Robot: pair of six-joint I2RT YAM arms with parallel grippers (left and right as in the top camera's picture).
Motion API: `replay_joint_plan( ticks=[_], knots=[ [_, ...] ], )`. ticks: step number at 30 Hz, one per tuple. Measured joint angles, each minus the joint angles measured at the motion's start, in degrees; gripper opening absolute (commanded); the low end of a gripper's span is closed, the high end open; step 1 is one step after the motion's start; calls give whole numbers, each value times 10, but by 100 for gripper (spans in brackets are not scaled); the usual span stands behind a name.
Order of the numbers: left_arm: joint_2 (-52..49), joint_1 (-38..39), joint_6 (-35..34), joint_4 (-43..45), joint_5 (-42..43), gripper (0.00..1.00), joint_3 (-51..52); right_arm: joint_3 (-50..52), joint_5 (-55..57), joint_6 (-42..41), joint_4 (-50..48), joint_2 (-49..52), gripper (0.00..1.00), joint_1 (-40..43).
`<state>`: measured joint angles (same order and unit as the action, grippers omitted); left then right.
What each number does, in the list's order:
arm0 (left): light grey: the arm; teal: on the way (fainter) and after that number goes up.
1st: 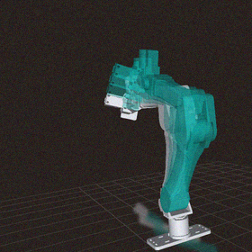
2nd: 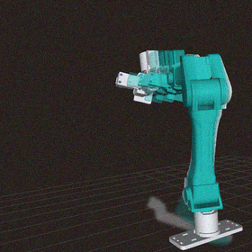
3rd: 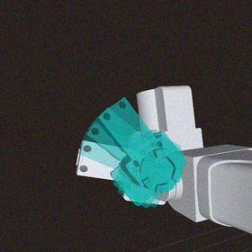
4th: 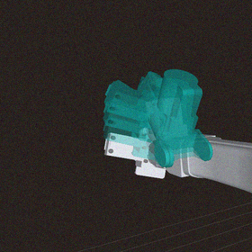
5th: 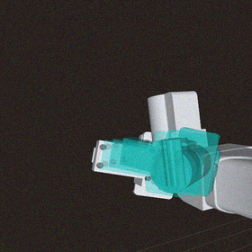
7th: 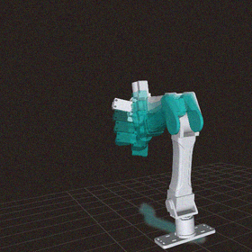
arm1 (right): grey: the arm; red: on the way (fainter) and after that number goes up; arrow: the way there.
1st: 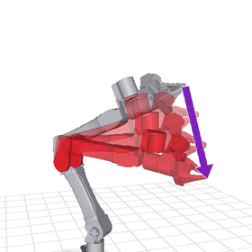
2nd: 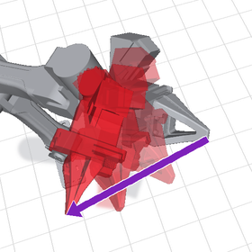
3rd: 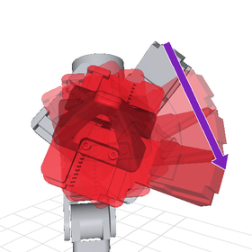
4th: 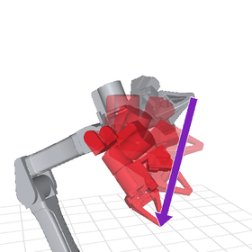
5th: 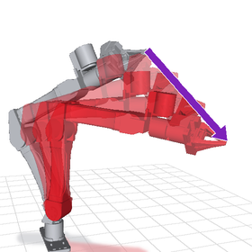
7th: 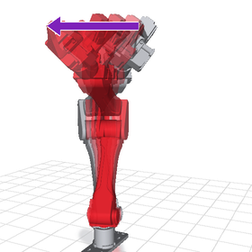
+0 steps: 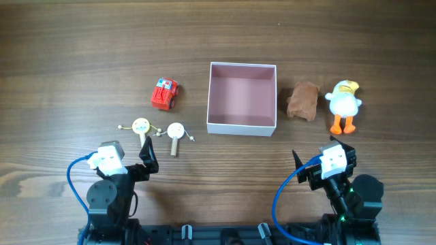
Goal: Pack container
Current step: 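Raise both arms from rest toward the table objects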
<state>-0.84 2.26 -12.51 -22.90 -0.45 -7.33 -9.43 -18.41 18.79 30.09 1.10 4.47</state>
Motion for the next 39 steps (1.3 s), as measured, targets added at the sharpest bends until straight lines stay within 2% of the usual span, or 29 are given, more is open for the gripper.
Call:
replay_joint_plan(
  ticks=[21,25,28,30,34,39],
  knots=[
    [0,0,0,0,0,100,0,0,-3,0,-2,0,100,0],
    [0,0,0,11,2,100,0,0,-63,-5,-17,0,100,0],
    [0,0,0,11,28,100,0,1,-132,-31,-36,0,100,0],
    [0,0,0,11,77,100,0,1,-157,-44,-36,0,100,0],
    [0,0,-18,16,136,100,0,1,-179,-112,-57,0,100,0],
    [-21,0,-37,7,155,100,-35,-17,-172,-204,-61,21,100,0]
  ],
)
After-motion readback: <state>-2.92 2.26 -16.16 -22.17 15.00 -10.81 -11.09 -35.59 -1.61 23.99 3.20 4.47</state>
